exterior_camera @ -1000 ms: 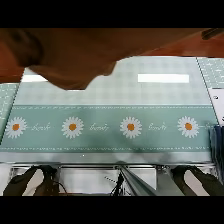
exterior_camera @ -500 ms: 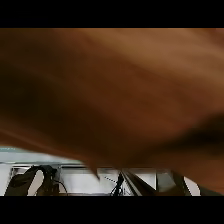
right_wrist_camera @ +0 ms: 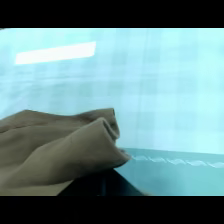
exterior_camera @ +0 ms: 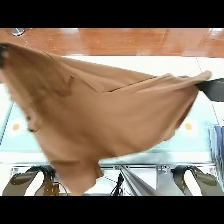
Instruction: Fold the shirts.
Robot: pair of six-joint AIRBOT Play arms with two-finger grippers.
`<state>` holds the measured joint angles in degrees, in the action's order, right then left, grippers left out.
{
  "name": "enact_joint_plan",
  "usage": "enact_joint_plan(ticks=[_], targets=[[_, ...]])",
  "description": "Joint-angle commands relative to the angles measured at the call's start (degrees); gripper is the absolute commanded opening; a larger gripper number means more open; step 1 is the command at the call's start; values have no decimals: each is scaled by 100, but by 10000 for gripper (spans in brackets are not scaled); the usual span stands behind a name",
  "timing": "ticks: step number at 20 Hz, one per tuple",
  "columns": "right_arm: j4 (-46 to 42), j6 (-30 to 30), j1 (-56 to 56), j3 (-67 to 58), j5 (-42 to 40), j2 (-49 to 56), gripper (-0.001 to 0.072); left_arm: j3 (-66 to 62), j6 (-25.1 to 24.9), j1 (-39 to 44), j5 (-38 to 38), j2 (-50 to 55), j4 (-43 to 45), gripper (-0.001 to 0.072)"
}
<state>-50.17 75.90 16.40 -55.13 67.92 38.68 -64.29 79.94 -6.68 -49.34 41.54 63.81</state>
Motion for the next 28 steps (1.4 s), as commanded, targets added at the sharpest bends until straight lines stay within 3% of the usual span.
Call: enact_joint_plan(ticks=[1,5,10,11,12,13,14,17,18,20,22,25,28], targets=[[1106,-789,-162,577,-1266,1443,29,765,52,74,1318,1003,-507,23],[1770,-1032,-640,-516,-1821,3414,29,546,48,74,1965,2006,-1641,23],[2450,-273,-704,-2074,-1635,5259,31,422,223,63,1261,2494,-1694,39],[2583,-181,-645,-2243,-1449,5451,178,422,221,63,1104,2531,-1694,247],[2649,-162,-575,-2356,-1257,5556,510,422,214,61,944,2551,-1685,717],[2627,-164,-496,-2404,-1082,5567,628,404,129,4,706,2551,-1637,706],[2588,-170,-337,-2450,-750,5536,627,313,31,-125,260,2553,-1401,705],[2105,-662,590,-2555,1099,5171,617,28,848,-1147,-1858,2557,568,703],[1447,-946,918,-2544,1611,4931,618,131,839,-1552,-2448,2559,933,702],[136,-623,1364,-2153,1545,4345,618,879,909,-2179,-3217,2505,942,702],[76,-772,1749,-1259,1086,3663,618,1871,483,-2396,-3357,2341,579,702],[278,-866,2076,494,299,2721,618,3143,179,-2450,-2743,1998,330,702],[887,-1119,2050,1952,-144,2022,618,3838,-750,-2487,-1897,1937,-1156,702]])
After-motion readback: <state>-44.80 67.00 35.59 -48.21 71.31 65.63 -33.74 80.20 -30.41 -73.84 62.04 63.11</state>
